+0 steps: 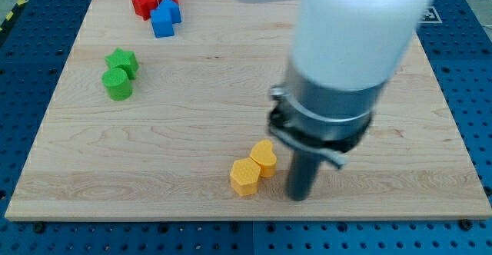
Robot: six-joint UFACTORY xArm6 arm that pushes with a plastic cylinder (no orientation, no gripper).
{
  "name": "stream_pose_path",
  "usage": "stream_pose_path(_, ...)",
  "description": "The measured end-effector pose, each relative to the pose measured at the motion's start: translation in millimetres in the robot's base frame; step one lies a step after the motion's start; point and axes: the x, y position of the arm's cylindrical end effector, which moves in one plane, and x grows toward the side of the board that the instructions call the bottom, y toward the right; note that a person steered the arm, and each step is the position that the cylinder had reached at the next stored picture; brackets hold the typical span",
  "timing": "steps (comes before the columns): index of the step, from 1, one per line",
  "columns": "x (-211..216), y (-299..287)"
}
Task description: Push the yellow hexagon along with yellow heart slightly up
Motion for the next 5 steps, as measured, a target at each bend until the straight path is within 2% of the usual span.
stream_pose_path(2, 17, -32)
stream_pose_path(5, 11, -63)
